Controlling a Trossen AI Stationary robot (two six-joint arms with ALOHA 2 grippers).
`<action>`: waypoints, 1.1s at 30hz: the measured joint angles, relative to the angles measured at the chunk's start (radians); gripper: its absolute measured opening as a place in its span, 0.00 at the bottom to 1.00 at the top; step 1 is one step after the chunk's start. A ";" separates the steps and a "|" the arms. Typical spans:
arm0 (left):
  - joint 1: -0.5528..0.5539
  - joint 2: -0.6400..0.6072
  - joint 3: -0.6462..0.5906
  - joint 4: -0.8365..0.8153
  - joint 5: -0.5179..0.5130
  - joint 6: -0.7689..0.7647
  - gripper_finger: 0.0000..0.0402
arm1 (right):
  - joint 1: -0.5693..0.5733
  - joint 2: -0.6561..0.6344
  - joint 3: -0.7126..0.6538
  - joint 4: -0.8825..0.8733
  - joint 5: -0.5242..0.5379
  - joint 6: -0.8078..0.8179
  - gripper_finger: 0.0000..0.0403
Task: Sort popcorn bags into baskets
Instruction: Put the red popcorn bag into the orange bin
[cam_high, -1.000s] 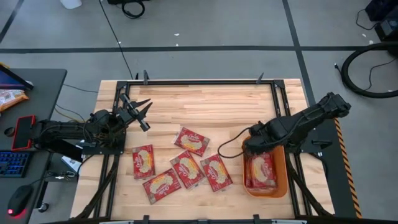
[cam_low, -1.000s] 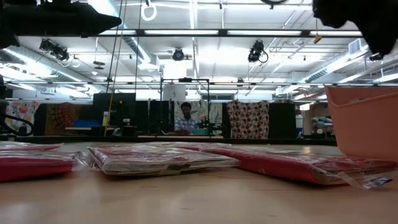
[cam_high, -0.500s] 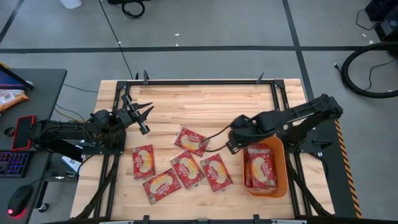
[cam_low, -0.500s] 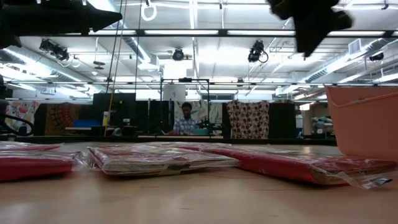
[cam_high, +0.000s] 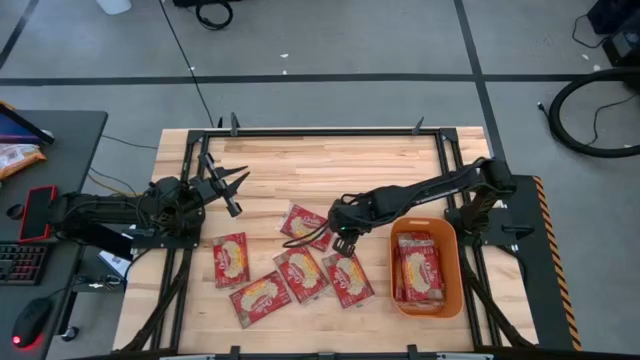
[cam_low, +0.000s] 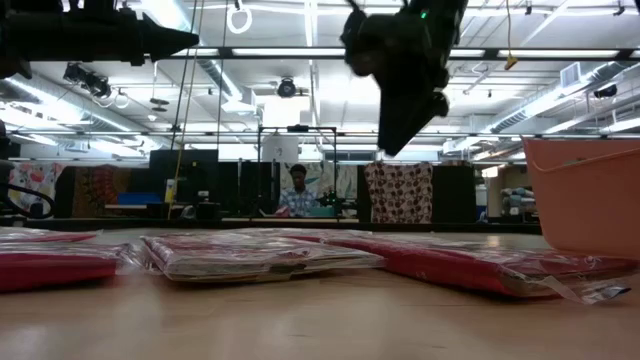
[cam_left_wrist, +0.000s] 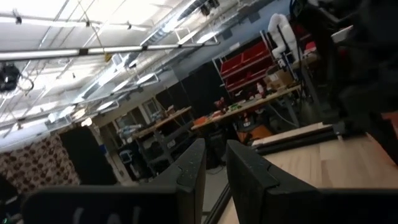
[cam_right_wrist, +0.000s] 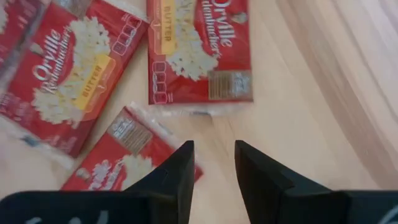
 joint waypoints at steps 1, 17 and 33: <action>0.000 0.000 0.000 -0.006 -0.012 -0.008 0.17 | 0.000 0.016 0.000 0.016 0.000 -0.024 0.31; 0.000 0.000 0.000 -0.059 -0.042 -0.038 0.17 | 0.114 0.197 0.000 0.115 -0.165 -0.278 0.40; 0.000 0.000 0.000 -0.059 -0.042 -0.037 0.17 | 0.032 0.232 -0.015 -0.068 0.127 -0.398 0.40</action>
